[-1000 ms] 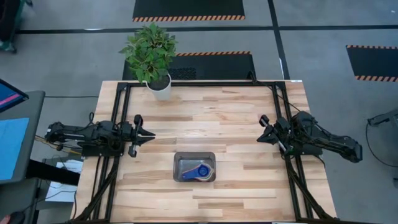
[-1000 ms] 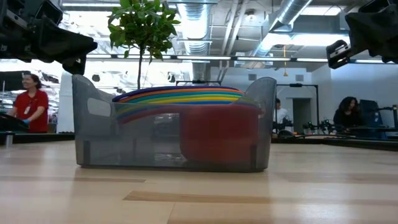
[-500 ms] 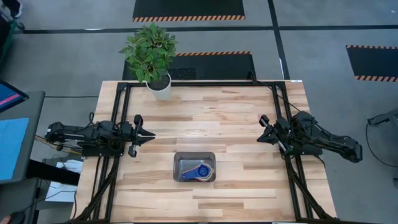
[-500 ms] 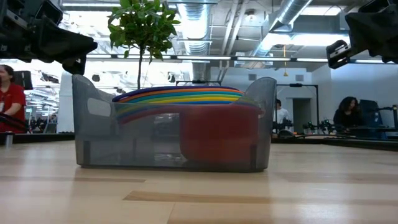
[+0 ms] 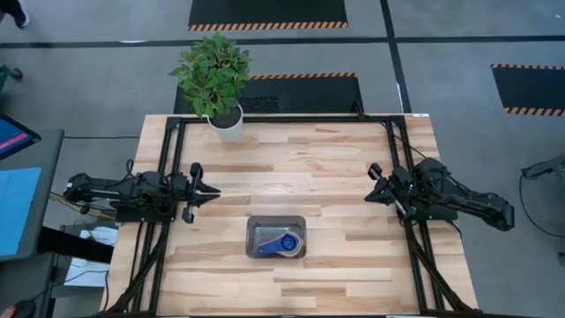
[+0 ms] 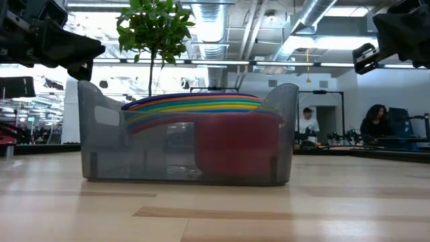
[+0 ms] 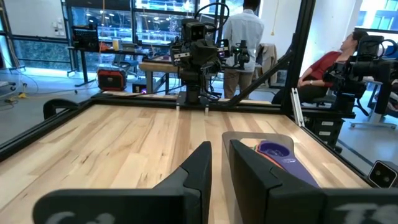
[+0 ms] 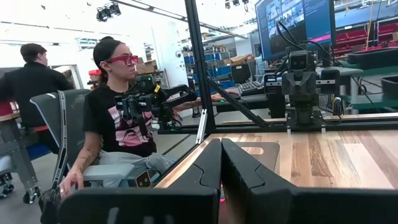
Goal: Nest measuring cups in basket
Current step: Return to Home Position
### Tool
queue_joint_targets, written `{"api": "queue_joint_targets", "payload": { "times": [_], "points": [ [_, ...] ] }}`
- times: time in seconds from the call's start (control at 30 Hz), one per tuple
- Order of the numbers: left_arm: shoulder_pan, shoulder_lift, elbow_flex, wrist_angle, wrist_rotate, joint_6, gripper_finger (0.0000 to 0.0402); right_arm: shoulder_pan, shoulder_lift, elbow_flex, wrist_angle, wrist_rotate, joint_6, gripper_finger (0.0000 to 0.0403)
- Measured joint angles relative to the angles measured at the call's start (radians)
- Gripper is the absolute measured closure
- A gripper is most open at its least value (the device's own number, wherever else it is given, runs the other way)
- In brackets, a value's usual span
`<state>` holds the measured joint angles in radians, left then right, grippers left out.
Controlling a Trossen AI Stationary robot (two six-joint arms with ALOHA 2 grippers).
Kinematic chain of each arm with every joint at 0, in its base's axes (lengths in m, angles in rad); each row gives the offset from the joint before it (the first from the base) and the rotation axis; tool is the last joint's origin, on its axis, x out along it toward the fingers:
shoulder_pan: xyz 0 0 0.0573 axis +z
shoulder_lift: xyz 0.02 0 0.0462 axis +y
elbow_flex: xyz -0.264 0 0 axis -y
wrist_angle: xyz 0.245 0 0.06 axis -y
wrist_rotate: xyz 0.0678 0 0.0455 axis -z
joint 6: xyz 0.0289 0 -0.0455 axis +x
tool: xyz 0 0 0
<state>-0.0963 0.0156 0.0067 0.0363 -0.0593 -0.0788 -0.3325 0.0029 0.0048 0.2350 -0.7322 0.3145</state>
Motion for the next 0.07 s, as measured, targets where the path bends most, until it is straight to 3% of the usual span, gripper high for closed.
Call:
{"api": "queue_joint_targets", "payload": {
  "times": [0.07],
  "points": [
    [0.0, 0.0, 0.0, 0.0, 0.0, 0.0, 0.0356, 0.0, 0.0, 0.0, 0.0, 0.0, 0.0, 0.0375]
  ]
}}
